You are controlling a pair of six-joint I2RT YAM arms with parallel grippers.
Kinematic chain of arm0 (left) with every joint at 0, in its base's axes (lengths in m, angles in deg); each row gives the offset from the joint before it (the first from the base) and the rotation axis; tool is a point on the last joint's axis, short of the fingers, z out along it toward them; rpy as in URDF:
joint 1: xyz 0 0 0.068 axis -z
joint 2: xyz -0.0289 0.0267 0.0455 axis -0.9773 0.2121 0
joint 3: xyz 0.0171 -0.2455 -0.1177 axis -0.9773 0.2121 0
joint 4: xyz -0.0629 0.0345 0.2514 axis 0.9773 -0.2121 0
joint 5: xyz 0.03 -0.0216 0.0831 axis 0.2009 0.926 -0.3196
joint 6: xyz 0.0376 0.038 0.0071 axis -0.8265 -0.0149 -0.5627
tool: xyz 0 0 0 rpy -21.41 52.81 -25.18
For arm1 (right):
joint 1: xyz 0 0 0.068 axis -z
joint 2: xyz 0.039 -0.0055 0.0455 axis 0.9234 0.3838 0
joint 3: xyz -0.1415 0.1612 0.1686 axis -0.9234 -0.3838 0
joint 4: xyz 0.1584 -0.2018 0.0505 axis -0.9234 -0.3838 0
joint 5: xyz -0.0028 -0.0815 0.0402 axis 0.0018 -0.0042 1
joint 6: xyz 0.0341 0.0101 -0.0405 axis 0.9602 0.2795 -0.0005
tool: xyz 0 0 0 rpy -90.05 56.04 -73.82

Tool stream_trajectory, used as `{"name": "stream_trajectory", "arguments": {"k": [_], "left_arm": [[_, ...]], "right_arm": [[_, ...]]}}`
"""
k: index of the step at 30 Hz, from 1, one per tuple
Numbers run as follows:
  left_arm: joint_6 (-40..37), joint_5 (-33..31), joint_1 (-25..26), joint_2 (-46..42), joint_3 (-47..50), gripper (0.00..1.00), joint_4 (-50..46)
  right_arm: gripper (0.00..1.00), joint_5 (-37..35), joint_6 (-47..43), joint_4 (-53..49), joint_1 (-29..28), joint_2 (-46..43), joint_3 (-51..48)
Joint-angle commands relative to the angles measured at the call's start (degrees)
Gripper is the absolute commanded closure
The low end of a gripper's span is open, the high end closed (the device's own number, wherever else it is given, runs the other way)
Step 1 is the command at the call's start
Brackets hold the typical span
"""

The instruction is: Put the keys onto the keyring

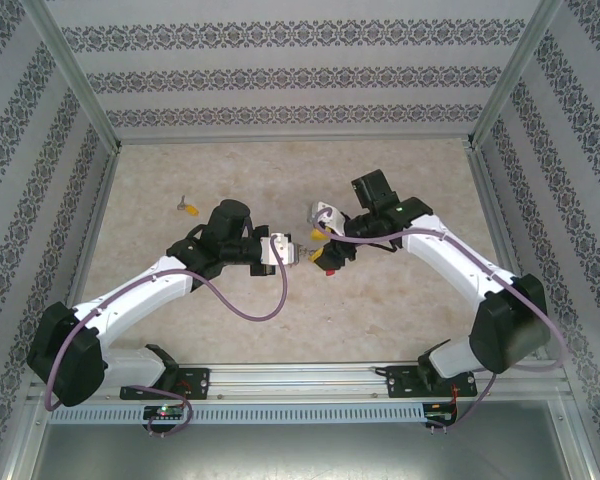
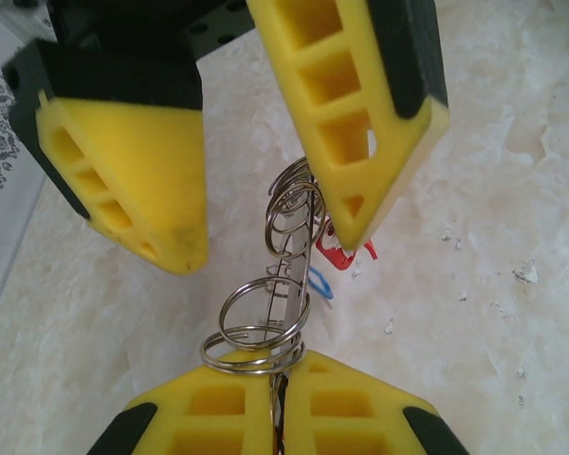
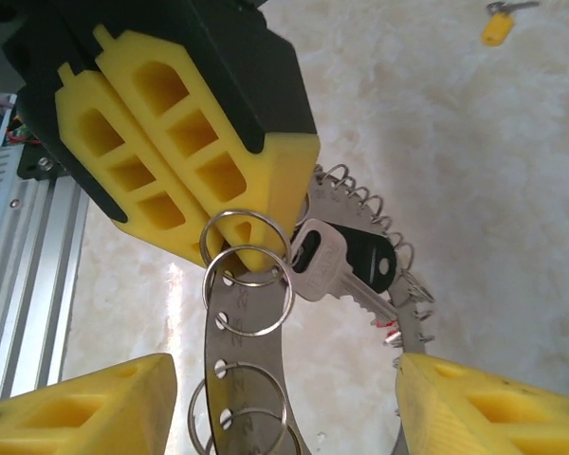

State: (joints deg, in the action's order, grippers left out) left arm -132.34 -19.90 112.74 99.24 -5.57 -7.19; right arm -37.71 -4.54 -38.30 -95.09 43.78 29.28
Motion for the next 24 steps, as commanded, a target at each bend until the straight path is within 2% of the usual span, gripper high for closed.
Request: {"name": "stream_trajectory", "arguments": {"k": [1,3,8,10,12,15,19,24], "left_arm": [[-2.54,2.14,1.06,-1.34,-2.88,1.00,-0.60],[-1.53,2.13,1.05,-1.15,-3.04,1.00,-0.17],[-0.67,2.38,1.05,-1.25,-2.86,1.00,0.45],[-0.75,2.18,0.98,-1.30,-2.81,1.00,0.33],[-0.70,2.17,0.75,-1.32,-2.87,1.00,0.06],[1.03,2.83,0.08,-0.98,-3.28,1.00,-0.02],[4.72,4.82,-1.20,-0.62,-3.48,0.97,1.04],[8.71,7.51,-2.33,-0.69,-2.99,0.88,2.35]], "right_arm": [[0.40,1.03,0.10,-2.35,-1.86,0.82,2.10],[0.44,-1.84,-1.22,-2.13,-3.23,0.61,1.58],[0.67,-10.48,-4.06,0.18,-5.46,-1.31,-1.23],[0.74,-11.34,-4.65,1.24,-5.56,-2.47,-2.16],[0.76,-13.01,-4.76,3.66,-5.78,-4.13,-3.98],[0.83,-14.55,-4.12,8.50,-6.08,-7.22,-7.46],[1.00,-15.71,-1.85,13.97,-6.42,-9.97,-10.49],[1.00,-16.54,1.62,19.18,-6.47,-11.80,-13.06]]}}
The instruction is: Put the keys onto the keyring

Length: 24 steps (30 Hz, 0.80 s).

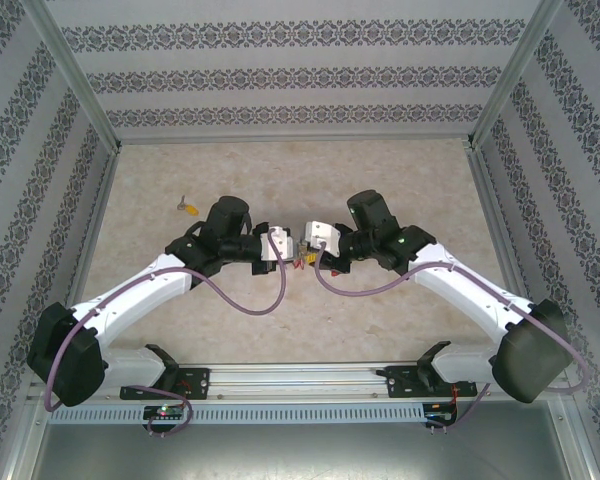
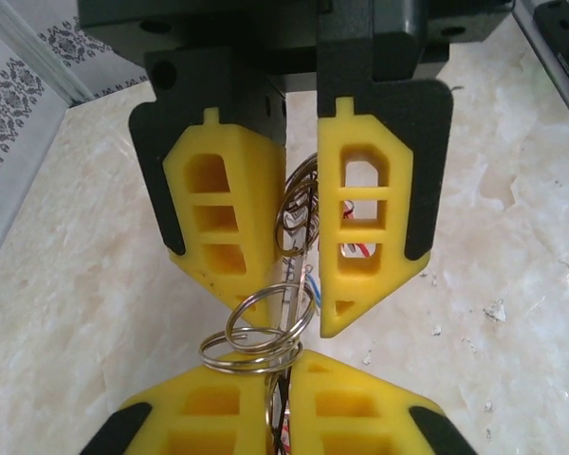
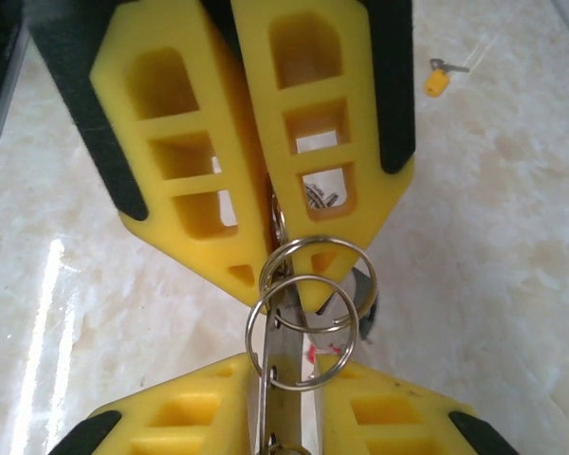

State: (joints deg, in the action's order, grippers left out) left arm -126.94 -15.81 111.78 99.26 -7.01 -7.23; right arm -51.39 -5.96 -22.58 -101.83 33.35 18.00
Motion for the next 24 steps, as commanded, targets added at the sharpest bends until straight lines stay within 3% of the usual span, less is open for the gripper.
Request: {"name": "stream_trajectory", "arguments": {"k": [1,5,10,17,21,24], "left_arm": [[3.86,3.76,-1.48,-0.72,-1.50,0.87,2.54],[5.63,4.83,-1.89,-0.64,-1.28,0.84,2.42],[6.82,5.90,-2.98,-1.59,-0.84,0.69,2.37],[8.18,8.10,-5.16,-2.60,-1.01,0.67,1.13],[13.99,8.67,-6.77,-4.11,-1.53,0.67,1.15],[22.40,9.10,-7.64,-5.26,-1.56,0.55,2.16]], "right_arm": [[1.00,-2.92,3.62,4.38,0.19,-1.60,-2.21],[1.00,-3.47,5.21,7.77,0.03,-2.39,-3.93],[1.00,-4.57,5.16,9.31,0.05,-3.19,-4.92],[1.00,-4.43,5.29,10.52,0.11,-3.49,-5.58],[1.00,-5.58,5.22,11.56,0.03,-4.45,-6.11],[1.00,-5.37,4.00,12.43,0.03,-5.65,-6.95]]}}
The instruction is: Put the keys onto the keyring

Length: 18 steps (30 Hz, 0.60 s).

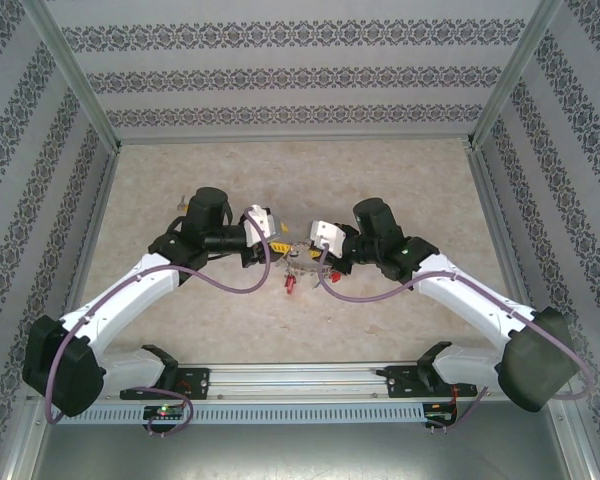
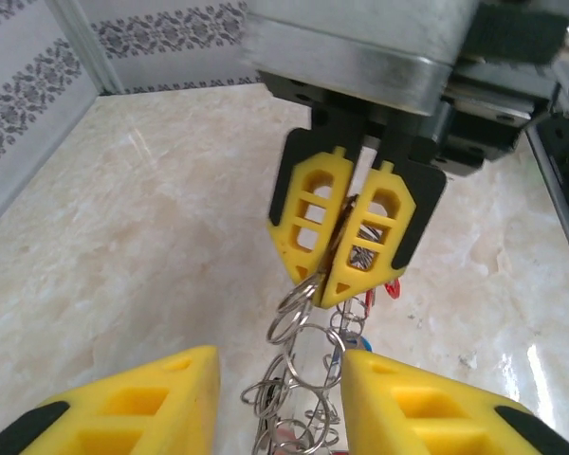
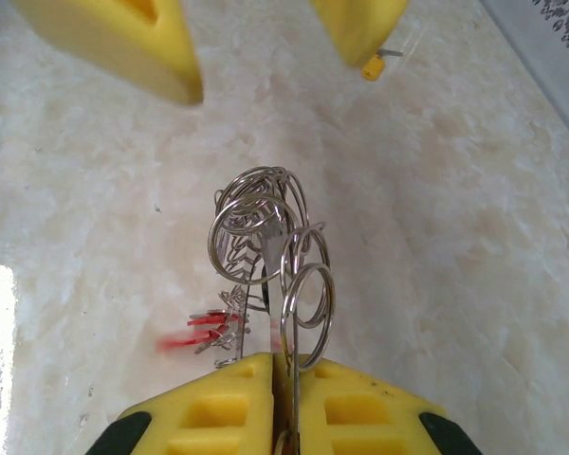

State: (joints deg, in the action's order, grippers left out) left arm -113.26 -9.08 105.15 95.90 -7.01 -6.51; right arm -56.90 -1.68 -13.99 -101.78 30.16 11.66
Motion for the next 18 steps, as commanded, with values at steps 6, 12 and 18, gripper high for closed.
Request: {"name": "stream_trajectory", "arguments": {"k": [6,12,18], "left_arm": [[-4.82,9.73,-1.77,0.38,-10.09,0.52,-20.12],[-27.77,7.73,-0.71,3.84,-15.74,0.63,-28.86],[-37.98,3.47,4.21,7.75,-18.64,0.69,-33.25]], "right_arm": [[1.00,7.40,-5.98,1.01,1.20,-3.29,-0.20],[1.00,14.74,-13.88,-2.50,0.98,-2.79,1.31],[1.00,17.92,-17.90,-4.84,0.03,-2.78,2.28]]}}
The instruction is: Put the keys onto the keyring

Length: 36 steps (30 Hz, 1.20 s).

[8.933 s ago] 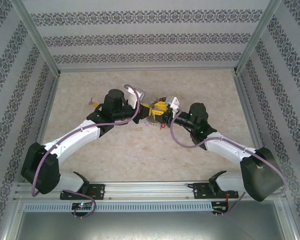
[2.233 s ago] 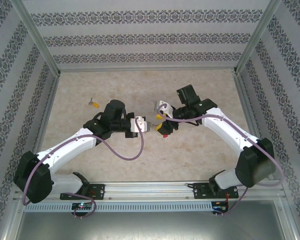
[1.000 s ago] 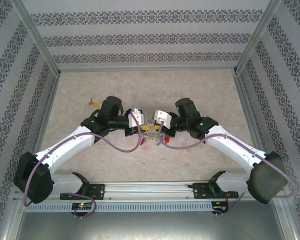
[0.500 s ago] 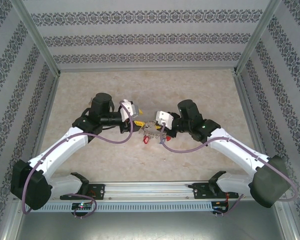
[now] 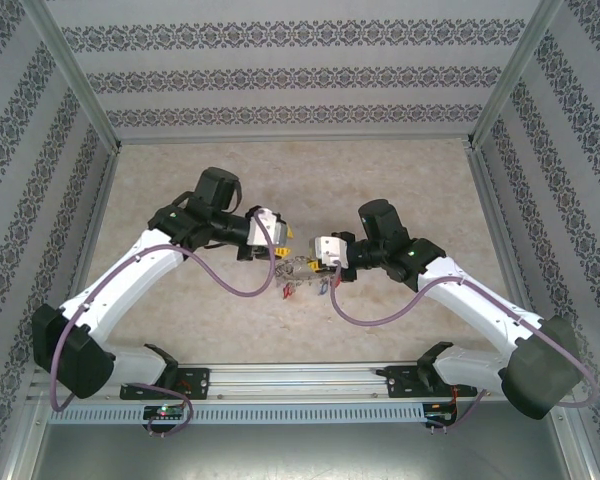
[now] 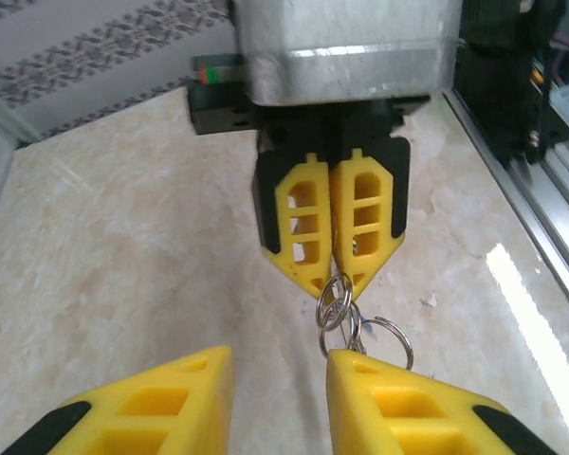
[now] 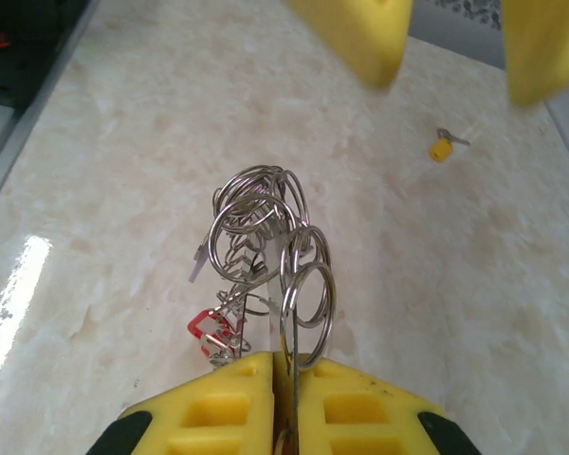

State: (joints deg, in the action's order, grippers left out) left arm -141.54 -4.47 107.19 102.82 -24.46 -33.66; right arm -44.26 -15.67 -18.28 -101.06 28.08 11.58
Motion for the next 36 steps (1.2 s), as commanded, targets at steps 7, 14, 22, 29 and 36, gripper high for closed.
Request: {"name": "stream_trajectory", "arguments": {"k": [7,14,22,29,36], "left_arm": [[-12.70,-0.27,5.36,-0.28,1.75,0.69,-5.99],[-14.18,-5.51,6.38,-1.39,4.93,0.74,-4.02],[-14.75,-7.44,6.61,-1.84,4.70,0.75,-3.64],[-14.11,-11.05,6.09,-6.20,4.13,0.66,-7.09],[-15.64,-12.75,6.05,-5.21,4.50,0.70,-6.51]], "right_arm": [[1.00,8.63,-4.97,-4.52,-0.80,-0.97,4.13],[1.00,9.63,-5.47,-7.05,-0.83,-0.87,5.29],[1.00,8.62,-6.24,-9.21,-1.87,-0.23,6.71],[1.00,7.36,-7.34,-10.71,-2.32,-0.18,6.82],[1.00,7.84,-8.06,-11.72,-2.66,0.35,7.81]]}}
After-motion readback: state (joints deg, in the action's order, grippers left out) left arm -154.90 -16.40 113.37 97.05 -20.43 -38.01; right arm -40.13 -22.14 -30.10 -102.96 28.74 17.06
